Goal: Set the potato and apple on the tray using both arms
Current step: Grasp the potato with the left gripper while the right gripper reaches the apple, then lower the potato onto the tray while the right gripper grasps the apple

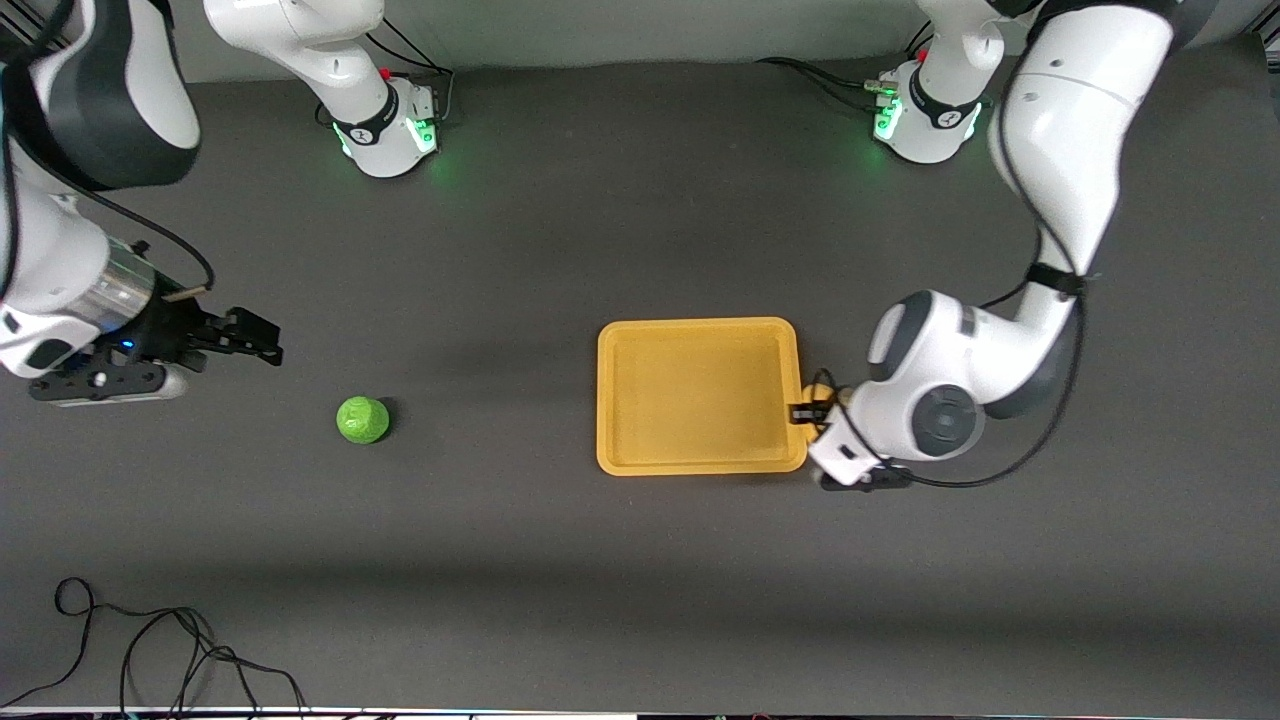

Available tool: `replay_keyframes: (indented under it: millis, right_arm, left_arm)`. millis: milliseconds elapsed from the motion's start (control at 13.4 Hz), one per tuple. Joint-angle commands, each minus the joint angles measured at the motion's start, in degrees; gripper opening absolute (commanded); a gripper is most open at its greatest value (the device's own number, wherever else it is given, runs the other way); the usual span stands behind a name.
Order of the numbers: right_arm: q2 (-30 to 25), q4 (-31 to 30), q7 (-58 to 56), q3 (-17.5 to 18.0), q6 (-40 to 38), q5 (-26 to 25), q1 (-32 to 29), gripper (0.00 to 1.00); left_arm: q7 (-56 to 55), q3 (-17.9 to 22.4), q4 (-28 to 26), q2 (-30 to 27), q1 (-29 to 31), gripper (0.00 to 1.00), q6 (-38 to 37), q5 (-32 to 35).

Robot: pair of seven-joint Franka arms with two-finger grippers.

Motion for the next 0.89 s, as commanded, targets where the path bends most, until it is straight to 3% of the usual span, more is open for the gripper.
replay_keyframes:
  millis: [0, 74, 149, 223, 372, 595, 818]
  right_arm:
    - [-1.5, -10.6, -0.3, -1.0, 9.8, 0.2, -0.3, 1.0]
    - [-1.5, -14.3, -0.8, -1.2, 14.2, 0.1, -0.3, 1.0]
    - [-0.9, -18.0, -1.6, -1.3, 19.7, 0.1, -0.3, 1.0]
    - [0.7, -21.6, -1.7, -1.3, 26.0, 0.1, -0.3, 1.0]
    - [5.4, -26.4, -1.8, -1.3, 37.7, 0.1, -0.3, 1.0]
    - [12.8, -26.9, -1.8, -1.2, 46.8, 0.0, -0.3, 1.0]
    - [17.6, -27.0, -1.9, -1.2, 52.2, 0.0, -0.3, 1.0]
  left_arm:
    - [-2.2, 0.8, -2.3, 0.8, -2.0, 0.24, 3.0, 0.3]
    - [-2.2, 0.8, -3.0, 0.8, -2.1, 0.25, 3.1, 0.3]
    - [-2.2, 0.8, -3.3, 0.8, -2.2, 0.37, 3.1, 0.5]
    - [-2.6, 0.8, -3.6, 0.8, -2.4, 0.58, 3.1, 1.2]
    - [-3.9, 0.8, -3.7, 0.8, -2.8, 0.72, 3.2, 2.9]
    - [-4.3, 0.8, -3.7, 0.8, -2.9, 0.74, 3.2, 2.9]
    - [-4.3, 0.8, -3.7, 0.8, -2.9, 0.84, 3.1, 2.9]
